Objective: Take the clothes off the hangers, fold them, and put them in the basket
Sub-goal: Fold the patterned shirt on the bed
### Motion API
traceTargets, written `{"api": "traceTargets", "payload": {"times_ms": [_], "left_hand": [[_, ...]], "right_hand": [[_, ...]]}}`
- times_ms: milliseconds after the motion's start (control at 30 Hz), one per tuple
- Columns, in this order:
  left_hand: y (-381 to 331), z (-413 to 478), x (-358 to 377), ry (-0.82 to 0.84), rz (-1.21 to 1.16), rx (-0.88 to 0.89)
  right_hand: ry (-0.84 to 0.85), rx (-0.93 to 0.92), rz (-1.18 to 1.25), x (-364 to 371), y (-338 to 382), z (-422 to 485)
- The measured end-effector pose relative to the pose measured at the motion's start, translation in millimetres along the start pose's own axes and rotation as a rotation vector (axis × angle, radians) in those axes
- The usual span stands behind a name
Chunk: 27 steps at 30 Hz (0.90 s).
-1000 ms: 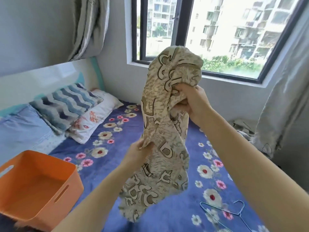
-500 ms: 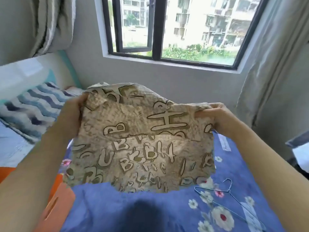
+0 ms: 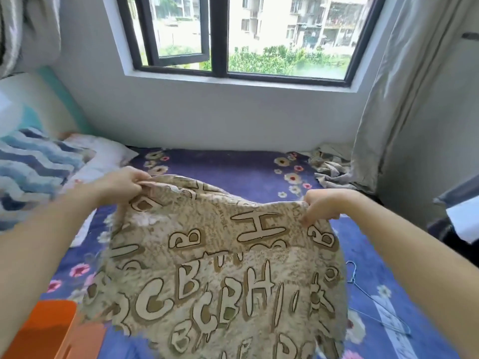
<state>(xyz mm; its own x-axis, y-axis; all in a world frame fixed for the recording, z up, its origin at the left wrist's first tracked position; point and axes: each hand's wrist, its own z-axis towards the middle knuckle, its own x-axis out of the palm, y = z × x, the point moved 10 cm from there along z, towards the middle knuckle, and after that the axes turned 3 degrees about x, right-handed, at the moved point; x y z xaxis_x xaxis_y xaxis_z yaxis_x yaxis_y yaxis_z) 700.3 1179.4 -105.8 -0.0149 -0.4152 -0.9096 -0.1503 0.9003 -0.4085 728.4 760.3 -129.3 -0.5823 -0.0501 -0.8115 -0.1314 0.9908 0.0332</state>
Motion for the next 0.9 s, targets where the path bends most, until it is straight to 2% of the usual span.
{"api": "traceTargets", "payload": {"times_ms": [67,133,167,233,300,333,400,467,533,633,767,900], "left_hand": [[4.2,17.1,15.3,-0.029,0.346,-0.059],[6.7,26.7,11.9,-0.149,0.408,-0.155],[1.1,32.2,7.8,-0.207,0.355,-0.188],[-13.1,47.0,-2.6,-0.339,0.171,-0.192],[-24.3,56.1,-18.1,-0.429,-0.121,-0.184],[-27.1,62.4,-27.3,-0.476,-0.291,-0.162],[-41.2,65.6,-49.8,-0.585,-0.565,-0.072],[-51.4,56.8,-71.5,-0.722,-0.770,0.025],[-61.9,39.0,-87.7,-0.790,-0.834,0.132],[-67.2,14.4,-89.2,-0.777,-0.797,0.227],[-29.7,-6.5,-46.0,-0.722,-0.747,0.218],[6.5,-41.0,31.5,-0.571,-0.611,0.214]], "right_hand": [[-0.179,0.085,0.030,-7.6,-7.5,24.9],[-0.379,0.141,0.063,-21.5,-12.9,36.6],[-0.454,0.168,0.095,-30.1,-15.7,42.5],[-0.480,0.191,0.219,-40.1,-23.3,55.9],[-0.451,0.149,0.532,-50.3,-28.2,67.0],[-0.488,0.120,0.709,-60.5,-30.5,67.8],[-0.709,0.065,0.927,-91.4,-35.9,54.6],[-1.022,0.003,0.936,-117.3,-40.3,22.2],[-1.204,-0.116,0.935,-123.9,-37.2,-4.4],[-1.173,-0.154,0.879,-103.6,-38.5,-6.1],[-1.112,-0.140,0.751,-54.2,-33.1,-4.1],[-0.906,-0.047,0.649,30.1,-27.0,20.4]]}}
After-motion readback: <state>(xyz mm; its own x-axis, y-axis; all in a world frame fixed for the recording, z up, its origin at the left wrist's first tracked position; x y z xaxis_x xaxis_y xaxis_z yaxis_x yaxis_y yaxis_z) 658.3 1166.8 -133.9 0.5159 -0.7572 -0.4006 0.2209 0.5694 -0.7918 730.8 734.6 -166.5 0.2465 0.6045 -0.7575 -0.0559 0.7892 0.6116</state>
